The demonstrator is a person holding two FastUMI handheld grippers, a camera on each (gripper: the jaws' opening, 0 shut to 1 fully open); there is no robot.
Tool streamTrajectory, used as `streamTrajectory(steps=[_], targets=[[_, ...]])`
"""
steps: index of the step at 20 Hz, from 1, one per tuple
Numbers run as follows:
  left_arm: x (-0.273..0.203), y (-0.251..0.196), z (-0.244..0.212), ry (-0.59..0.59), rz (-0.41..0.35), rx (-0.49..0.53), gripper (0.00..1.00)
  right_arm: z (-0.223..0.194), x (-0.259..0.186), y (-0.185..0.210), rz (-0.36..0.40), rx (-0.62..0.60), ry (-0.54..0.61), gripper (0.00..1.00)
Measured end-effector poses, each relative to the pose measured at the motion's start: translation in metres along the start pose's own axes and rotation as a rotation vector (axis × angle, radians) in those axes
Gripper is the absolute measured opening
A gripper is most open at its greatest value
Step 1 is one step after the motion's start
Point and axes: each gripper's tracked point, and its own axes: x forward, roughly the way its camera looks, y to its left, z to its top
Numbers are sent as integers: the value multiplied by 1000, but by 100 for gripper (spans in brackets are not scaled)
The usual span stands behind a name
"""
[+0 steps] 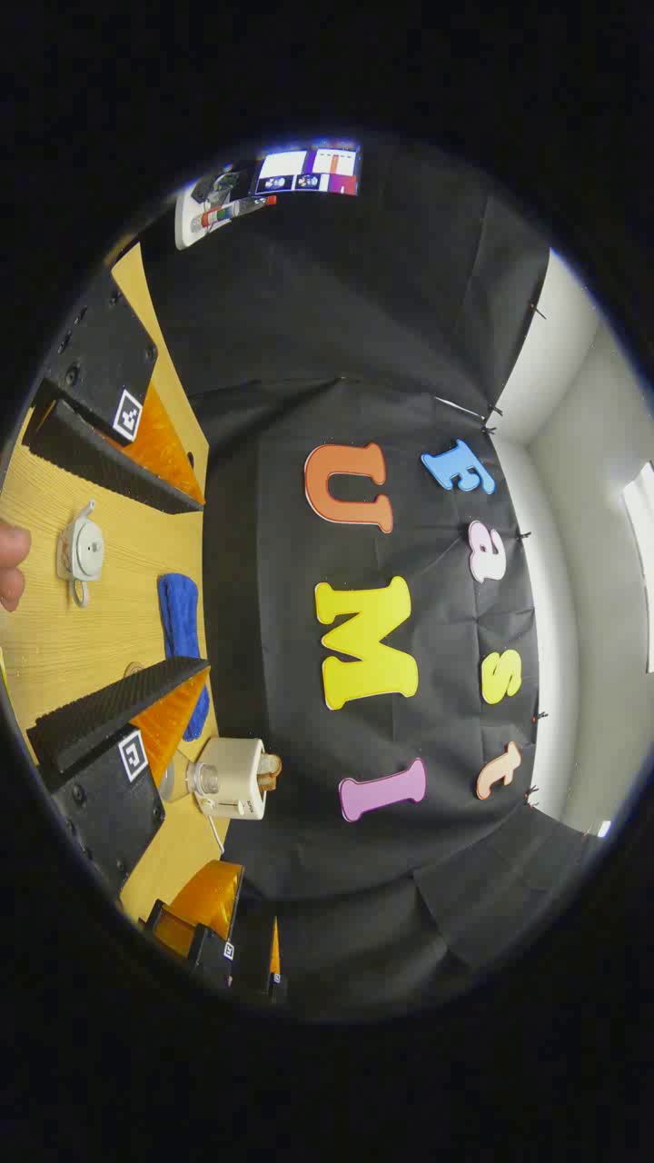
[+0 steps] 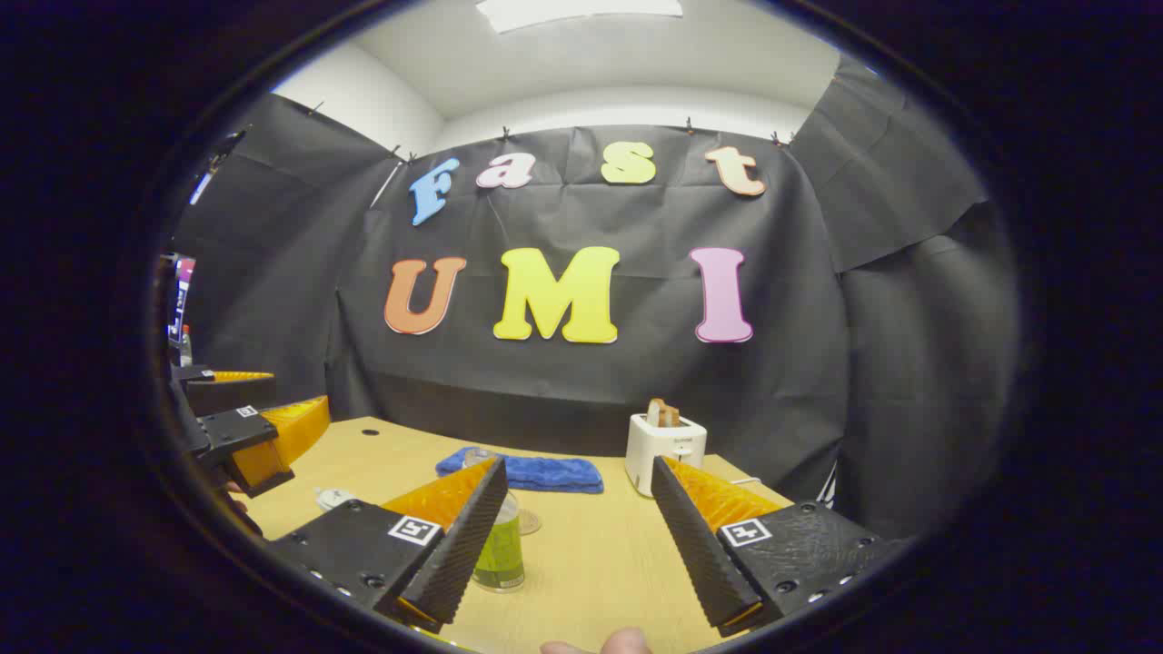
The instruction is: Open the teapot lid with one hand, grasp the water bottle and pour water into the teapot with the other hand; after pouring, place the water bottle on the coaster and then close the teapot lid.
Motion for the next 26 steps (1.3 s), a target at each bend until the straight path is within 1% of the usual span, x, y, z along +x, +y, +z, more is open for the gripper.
streamTrajectory(steps=[3, 5, 10, 11, 18, 19, 20, 21, 24, 25, 26], targets=[[4, 3, -4, 1, 7, 5, 99, -3, 1, -3, -12, 8, 6, 95], [4, -1, -8, 9, -6, 2, 99, -3, 2, -3, -12, 8, 12, 95], [7, -1, -18, 41, 8, 22, 99, -2, 2, -4, -17, -3, 8, 95], [7, 0, -19, 44, 10, 23, 99, -2, 3, -4, -14, -4, 7, 97], [7, -2, -25, 70, 2, 9, 99, 4, 3, -3, -23, -16, -19, 97], [6, -1, -26, 73, 1, 8, 99, 4, 4, -3, -25, -18, -20, 96], [6, -2, -26, 75, -2, 7, 99, 4, 4, -2, -27, -20, -20, 97], [6, -3, -27, 79, -3, 7, 99, 2, 5, -3, -29, -22, -18, 95], [7, -3, -26, 82, -4, 4, 99, 1, 5, -6, -49, -37, -9, 96], [7, -4, -28, 84, -5, -1, 99, 0, 5, -5, -49, -40, -6, 94], [7, -5, -28, 86, -6, -5, 99, -1, 4, -3, -40, -41, -2, 95]])
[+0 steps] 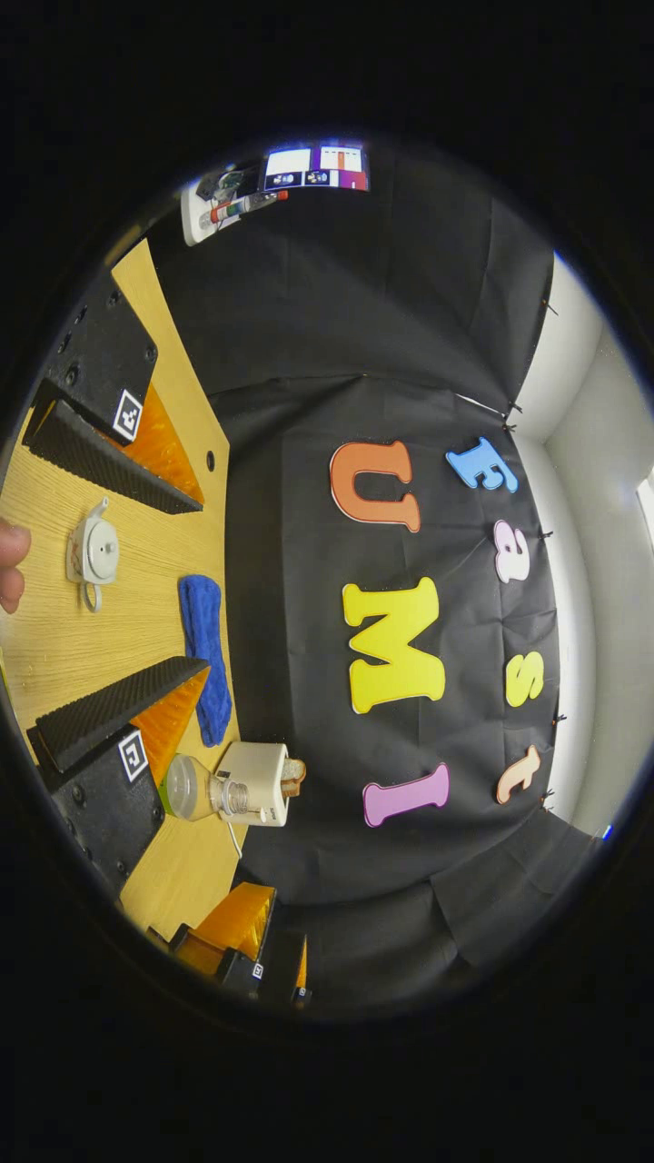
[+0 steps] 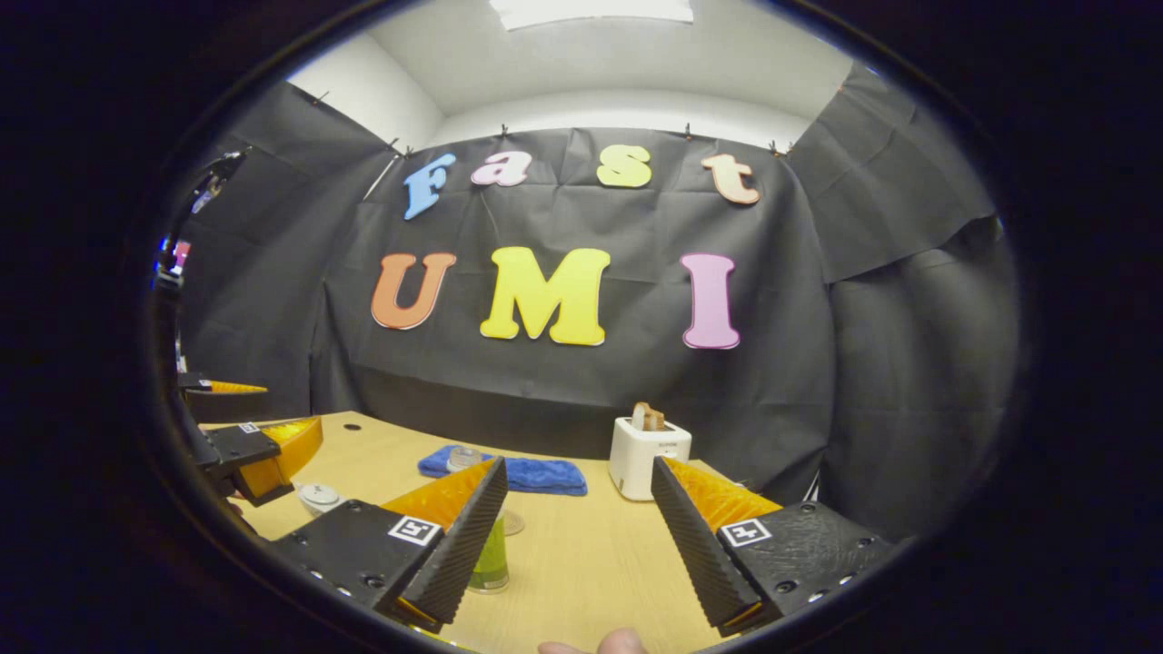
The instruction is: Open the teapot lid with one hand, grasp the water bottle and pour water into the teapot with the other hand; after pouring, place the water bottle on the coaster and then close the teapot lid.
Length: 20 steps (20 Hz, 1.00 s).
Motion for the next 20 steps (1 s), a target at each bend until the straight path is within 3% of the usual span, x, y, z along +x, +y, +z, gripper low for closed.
streamTrajectory(steps=[11, 20], targets=[[5, -5, -12, -4, 6, -24, 99, -32, 6, -22, 49, 88, 60, 97], [26, 22, -77, 137, 56, -46, 99, -70, 18, -42, 70, 95, 128, 96]])
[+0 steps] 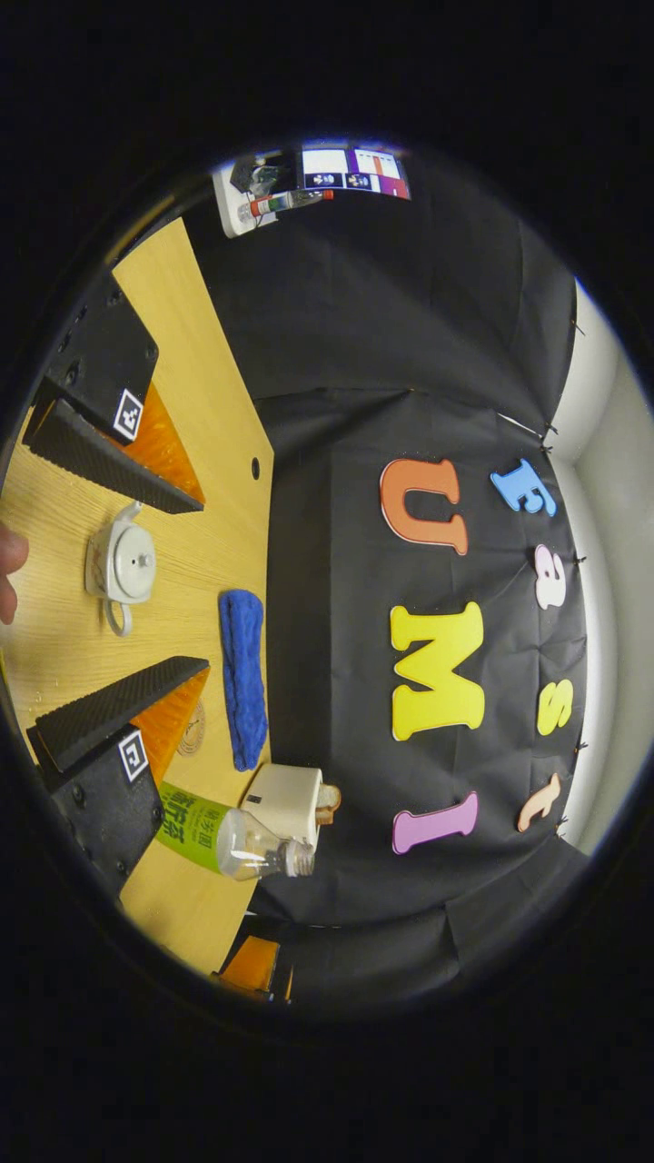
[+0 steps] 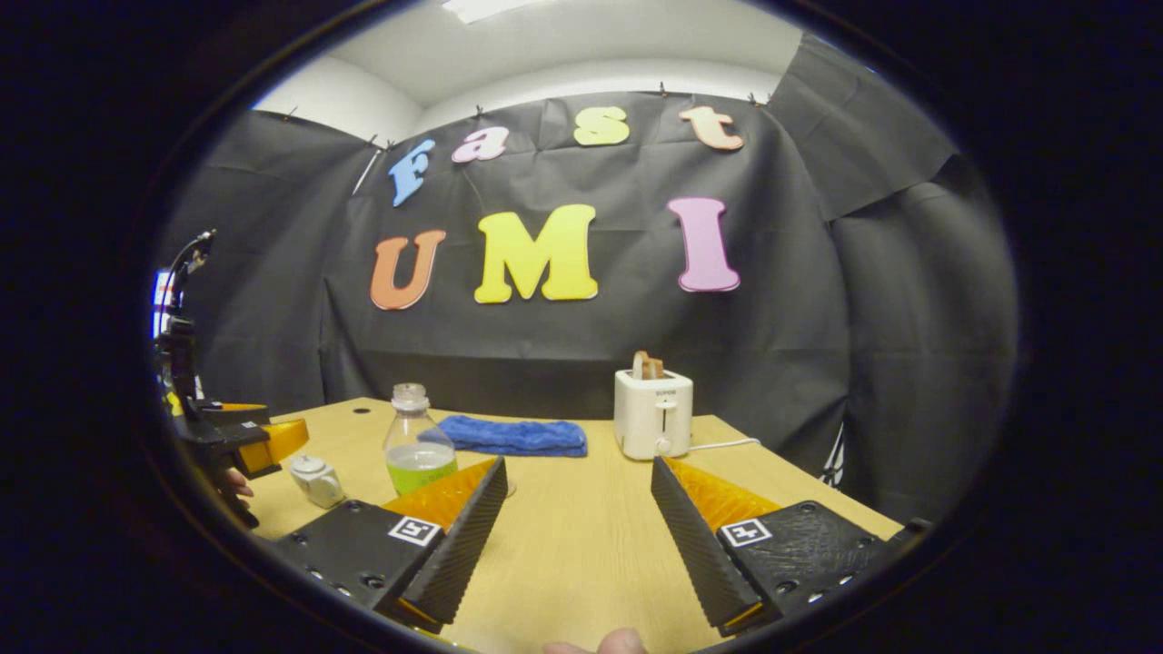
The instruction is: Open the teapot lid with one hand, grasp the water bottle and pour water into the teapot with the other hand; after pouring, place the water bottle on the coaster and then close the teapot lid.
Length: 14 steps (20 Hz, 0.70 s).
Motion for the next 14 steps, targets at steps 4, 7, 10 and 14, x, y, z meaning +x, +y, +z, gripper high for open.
streamTrajectory(steps=[4, 7, 10, 14], targets=[[21, 15, -22, 66, 24, -30, 93, -11, 5, 1, 10, 0, 28, 96], [30, 19, -34, 101, 23, -33, 82, -9, 7, 0, 5, -7, 27, 95], [42, 19, -42, 132, 22, -25, 68, -10, 7, 0, -2, -19, 26, 96], [42, 17, -45, 142, 25, -18, 51, -13, 7, -1, -6, -41, 36, 97]])
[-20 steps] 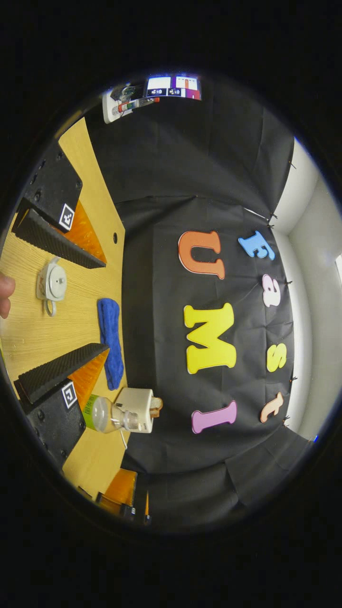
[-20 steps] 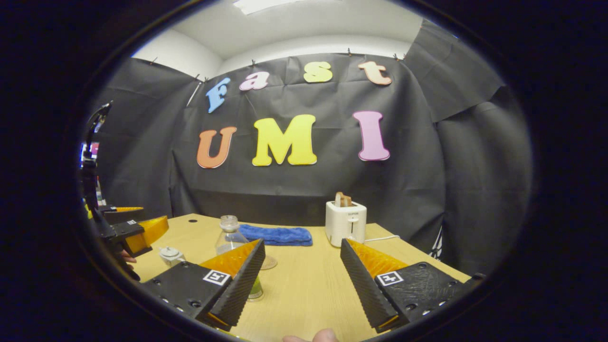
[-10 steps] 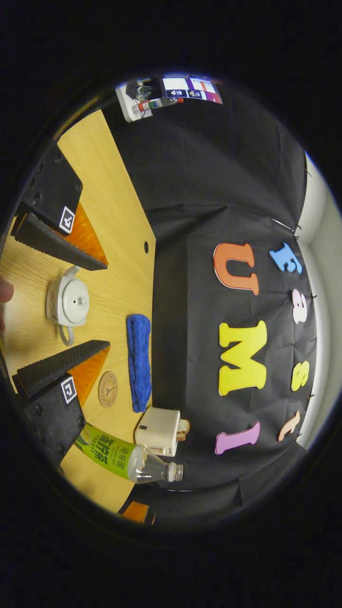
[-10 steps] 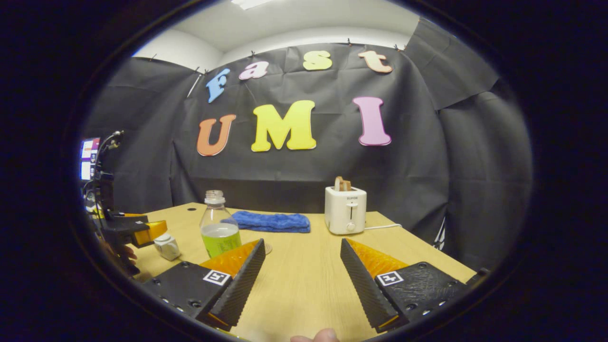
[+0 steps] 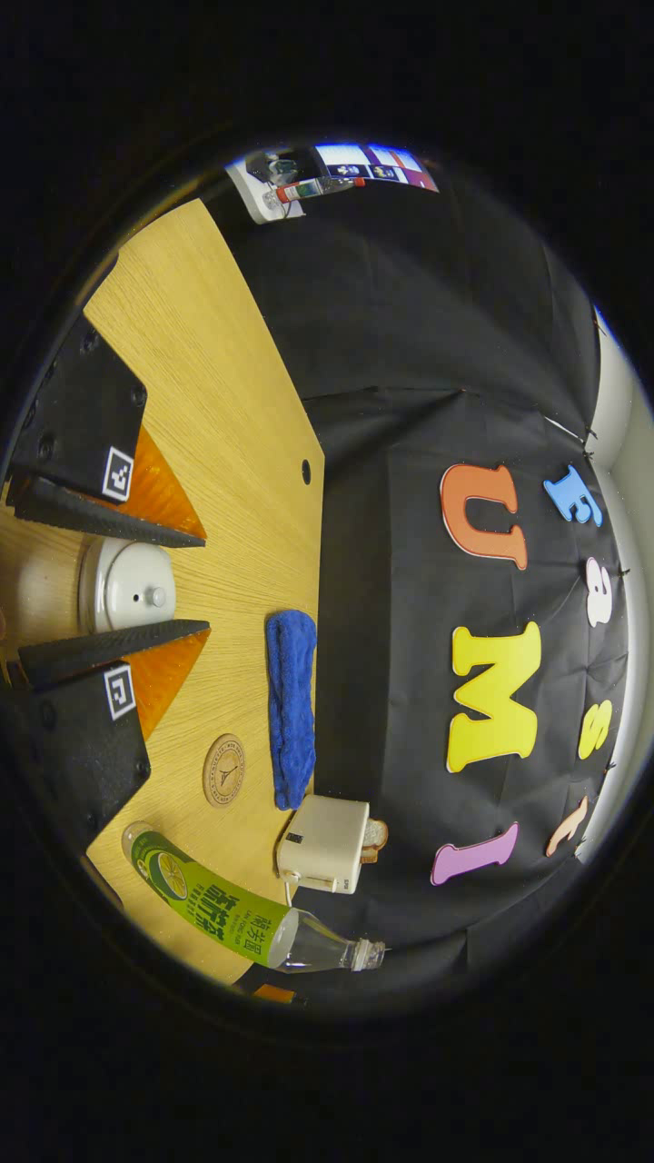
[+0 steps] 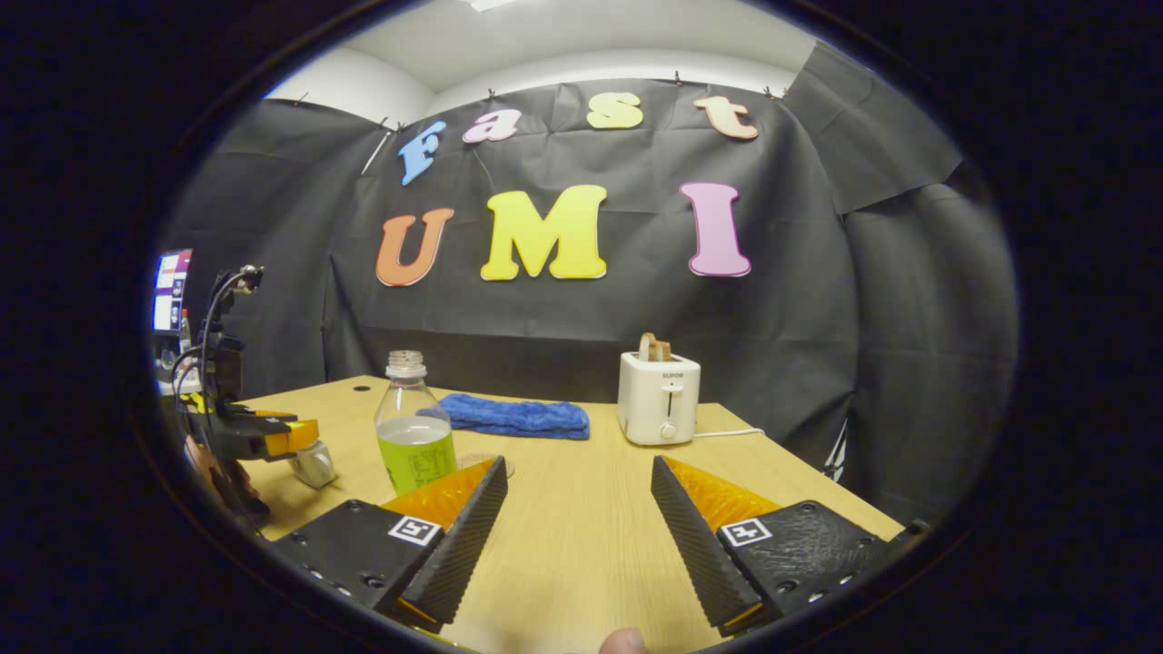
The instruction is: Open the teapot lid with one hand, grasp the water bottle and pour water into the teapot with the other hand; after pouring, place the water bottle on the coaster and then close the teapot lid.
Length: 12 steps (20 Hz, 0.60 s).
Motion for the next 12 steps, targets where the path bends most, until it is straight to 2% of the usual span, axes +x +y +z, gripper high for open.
streamTrajectory(steps=[1, 2, 4, 5, 6, 7, 12], targets=[[0, -1, 2, -7, 6, 10, 45, -1, 0, 0, 0, -2, 1, 97], [1, 0, 2, -7, 16, 26, 43, 0, 0, 1, 2, -4, 1, 97], [3, 0, 3, -10, 29, 48, 32, 1, 0, 5, 12, -9, -3, 97], [4, -2, 3, -11, 28, 55, 22, 1, -1, 7, 20, -15, -6, 96], [6, -3, 5, -13, 27, 64, 19, 3, -2, 11, 33, -19, -10, 96], [4, -3, 6, -12, 29, 70, 10, 3, -3, 13, 42, -23, -14, 96], [0, -3, 16, -40, 23, 75, 3, 6, -2, 28, 105, -18, -29, 97]])
